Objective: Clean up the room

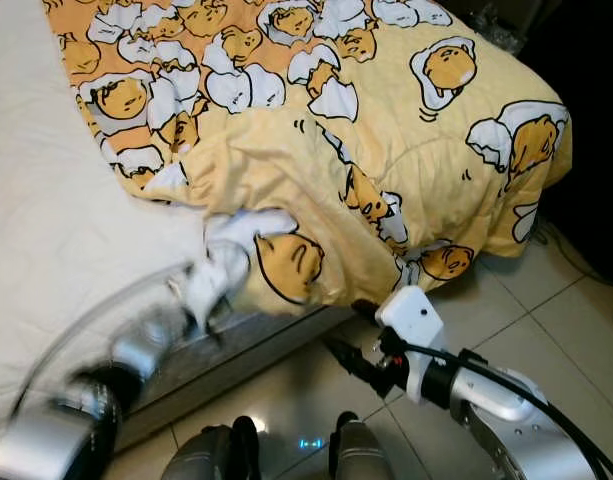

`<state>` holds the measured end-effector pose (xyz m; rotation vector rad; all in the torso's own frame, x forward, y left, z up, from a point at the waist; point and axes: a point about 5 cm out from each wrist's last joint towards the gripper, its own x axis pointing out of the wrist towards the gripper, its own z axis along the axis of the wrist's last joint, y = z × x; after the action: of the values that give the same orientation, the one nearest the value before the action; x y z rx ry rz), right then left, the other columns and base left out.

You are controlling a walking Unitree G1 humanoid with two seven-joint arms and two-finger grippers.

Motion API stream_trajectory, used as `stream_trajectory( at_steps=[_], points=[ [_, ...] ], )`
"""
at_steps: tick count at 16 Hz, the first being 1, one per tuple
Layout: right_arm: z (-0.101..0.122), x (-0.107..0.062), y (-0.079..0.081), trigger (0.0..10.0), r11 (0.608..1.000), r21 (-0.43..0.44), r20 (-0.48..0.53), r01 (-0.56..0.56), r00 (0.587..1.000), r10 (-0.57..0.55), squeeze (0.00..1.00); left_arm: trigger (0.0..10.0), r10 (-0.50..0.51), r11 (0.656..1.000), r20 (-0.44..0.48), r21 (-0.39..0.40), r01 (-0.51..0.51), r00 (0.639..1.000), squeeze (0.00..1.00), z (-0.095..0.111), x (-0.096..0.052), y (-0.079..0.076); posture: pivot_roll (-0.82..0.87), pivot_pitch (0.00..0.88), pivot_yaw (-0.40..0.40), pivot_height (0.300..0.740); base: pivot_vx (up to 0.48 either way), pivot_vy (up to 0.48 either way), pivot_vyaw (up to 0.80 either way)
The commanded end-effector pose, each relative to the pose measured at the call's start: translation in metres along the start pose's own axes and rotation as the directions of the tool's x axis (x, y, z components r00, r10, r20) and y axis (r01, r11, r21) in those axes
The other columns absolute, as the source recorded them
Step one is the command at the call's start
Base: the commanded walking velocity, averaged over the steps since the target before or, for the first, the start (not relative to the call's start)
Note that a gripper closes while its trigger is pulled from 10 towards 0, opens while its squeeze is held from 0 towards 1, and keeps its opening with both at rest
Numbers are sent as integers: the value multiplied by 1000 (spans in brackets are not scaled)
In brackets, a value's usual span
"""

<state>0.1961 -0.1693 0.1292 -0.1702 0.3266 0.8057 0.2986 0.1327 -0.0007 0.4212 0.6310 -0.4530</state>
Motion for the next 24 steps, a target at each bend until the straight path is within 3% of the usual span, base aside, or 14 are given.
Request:
stream_trajectory(
  at_steps=[1,2,3,4,6,7,8,9,12,14,20,21,22,24],
  points=[
    [-2,-2,2,10000,1000,6,-4,-8,1000,8,0,0,-101,995,-119,-22,99,988,0,-35,-5,-29,-178,228,107,740,0,0,0],
    [-4,-1,3,10000,1000,6,-10,-11,1000,11,0,0,-155,987,-193,-67,145,969,0,-57,-11,-49,-178,230,106,740,0,0,0],
    [-4,0,3,10000,1000,4,-14,-16,1000,16,0,0,-173,984,-233,-88,157,957,0,-67,-15,-57,-177,231,105,740,0,0,0],
    [-6,1,6,10000,999,4,-25,-33,999,33,0,0,-244,968,-329,-130,212,912,0,-92,-24,-78,-173,235,94,740,0,0,0],
    [-7,1,8,10000,999,1,-35,-47,998,48,0,0,-268,962,-334,-149,229,904,0,-95,-28,-88,-168,232,82,740,0,0,0],
    [-8,1,8,10000,999,1,-39,-54,998,54,0,1882,-285,958,-324,-136,254,902,0,-93,-29,-91,-167,234,77,740,0,0,0],
    [-8,1,8,10000,998,-1,-41,-59,997,59,0,10000,-277,961,-312,-109,255,909,0,-90,-29,-90,-167,237,75,740,0,0,0],
    [-7,3,8,10000,998,-6,-43,-67,997,67,0,10000,-285,957,-253,-129,259,925,1000,-78,-28,-91,-168,238,71,740,0,0,0],
    [-7,3,7,10000,997,-8,-46,-72,996,72,0,10000,-238,961,-85,-166,222,968,1000,-46,-24,-83,-166,244,70,740,0,0,0],
    [-7,4,7,10000,998,-11,-42,-70,997,69,0,10000,-167,980,12,-110,167,986,1000,-25,-24,-71,-160,228,75,740,0,0,0],
    [-5,9,6,10000,997,-13,-27,-76,997,76,0,10000,-114,984,231,-106,141,966,1000,23,-26,-47,-155,222,82,740,0,0,0],
    [-4,10,5,10000,997,-17,-23,-72,997,71,0,10000,-5,990,273,-134,44,962,1000,37,-25,-27,-159,221,86,740,0,0,0],
    [-4,11,5,10000,997,-18,-22,-70,997,69,0,10000,44,990,282,-143,-3,958,1000,40,-24,-19,-160,220,87,740,0,0,0],
    [-2,11,4,10000,997,-24,-17,-67,998,67,0,10000,156,981,244,-151,-122,957,1000,43,-19,5,-171,213,89,740,0,0,0]
  ],
)
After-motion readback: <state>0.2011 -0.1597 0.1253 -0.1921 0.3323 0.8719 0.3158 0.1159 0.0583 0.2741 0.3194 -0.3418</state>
